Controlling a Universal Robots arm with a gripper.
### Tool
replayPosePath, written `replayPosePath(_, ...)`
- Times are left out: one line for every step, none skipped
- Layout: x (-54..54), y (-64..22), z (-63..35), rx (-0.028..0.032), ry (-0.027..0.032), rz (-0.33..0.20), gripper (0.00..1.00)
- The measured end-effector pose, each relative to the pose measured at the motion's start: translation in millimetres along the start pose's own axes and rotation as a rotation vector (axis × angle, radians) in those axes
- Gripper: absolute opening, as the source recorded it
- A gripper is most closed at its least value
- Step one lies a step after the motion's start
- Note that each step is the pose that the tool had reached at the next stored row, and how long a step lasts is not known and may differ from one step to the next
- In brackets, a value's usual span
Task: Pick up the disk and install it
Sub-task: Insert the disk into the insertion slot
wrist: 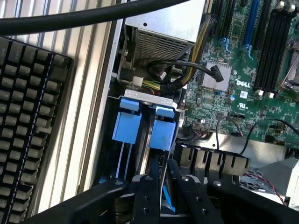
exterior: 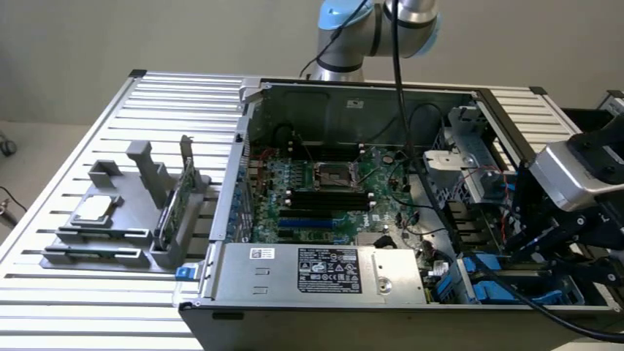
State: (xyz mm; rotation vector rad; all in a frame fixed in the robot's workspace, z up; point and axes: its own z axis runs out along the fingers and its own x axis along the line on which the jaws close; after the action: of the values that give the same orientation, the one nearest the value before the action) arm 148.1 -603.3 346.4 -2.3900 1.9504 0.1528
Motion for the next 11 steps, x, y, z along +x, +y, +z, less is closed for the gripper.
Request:
replayPosePath(-0.3, 0.1, -2.7, 0.0001, -0.0001, 0.0, 0.22)
replayPosePath(-0.6, 0.1, -5.9, 0.0, -0.0001, 0.0, 0.22)
replayPosePath(-1.1, 0.2, -9.5, 0.0, -0.0002, 0.0, 0.22)
replayPosePath(-1.4, 0.3, -13.2, 0.0, 0.0, 0.0, 0.22)
replayPosePath(-1.8, 0.4, -15.8, 0.0, -0.0001, 0.0, 0.22)
replayPosePath(-1.9, 0.4, -16.9, 0.0, -0.0001, -0.001, 0.22)
replayPosePath(-1.9, 0.4, -17.1, 0.0, -0.0003, -0.001, 0.22)
replayPosePath(-1.9, 0.4, -17.0, 0.0, -0.0004, -0.001, 0.22)
replayPosePath(-1.9, 0.4, -17.1, 0.0, -0.0004, -0.001, 0.22)
replayPosePath(-1.9, 0.4, -17.0, 0.0, -0.0004, -0.001, 0.22)
replayPosePath(-1.9, 0.4, -17.2, 0.0, -0.0003, -0.001, 0.22)
